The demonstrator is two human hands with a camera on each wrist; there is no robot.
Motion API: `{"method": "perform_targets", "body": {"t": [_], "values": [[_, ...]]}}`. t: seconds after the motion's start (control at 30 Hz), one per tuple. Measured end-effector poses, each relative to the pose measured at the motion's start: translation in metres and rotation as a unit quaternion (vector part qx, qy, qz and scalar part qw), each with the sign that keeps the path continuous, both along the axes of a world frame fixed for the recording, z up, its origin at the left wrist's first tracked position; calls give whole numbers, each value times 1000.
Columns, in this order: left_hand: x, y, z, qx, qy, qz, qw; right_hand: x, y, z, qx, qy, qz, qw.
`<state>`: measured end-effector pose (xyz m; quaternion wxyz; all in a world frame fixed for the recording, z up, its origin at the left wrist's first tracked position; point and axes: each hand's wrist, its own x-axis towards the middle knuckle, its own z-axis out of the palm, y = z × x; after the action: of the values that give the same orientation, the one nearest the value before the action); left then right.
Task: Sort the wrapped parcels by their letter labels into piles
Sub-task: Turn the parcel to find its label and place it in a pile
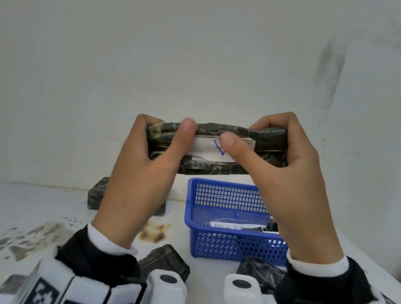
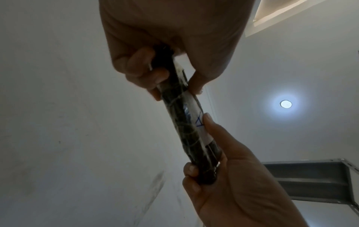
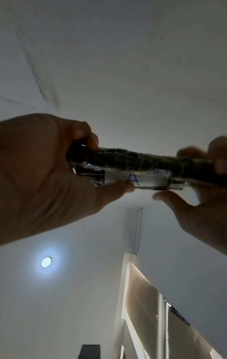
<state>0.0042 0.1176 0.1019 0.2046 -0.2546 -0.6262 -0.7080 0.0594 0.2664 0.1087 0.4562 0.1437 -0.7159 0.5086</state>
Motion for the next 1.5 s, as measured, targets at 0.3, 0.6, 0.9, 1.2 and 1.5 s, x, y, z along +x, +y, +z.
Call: {"method": "perform_targets", "body": {"t": [0.3,0.6,0.9,1.2,1.5], "values": [[-8,-4,2,67,-33,-110,991,-5,14,-1,-18,-36,16,999],[-14,-16,4,30,-7,-127,991,-3,21,3,-92,-52,75,992],[-10,-14,4,30,-10,-116,993,1,19,4,-76,-41,58,995],[-8,-12,1,20,-31,-99,994,3,12,4,-54,-34,32,997],[-7,-10,1,19,-36,-77,996,4,10,4,-70,-30,59,995]]}}
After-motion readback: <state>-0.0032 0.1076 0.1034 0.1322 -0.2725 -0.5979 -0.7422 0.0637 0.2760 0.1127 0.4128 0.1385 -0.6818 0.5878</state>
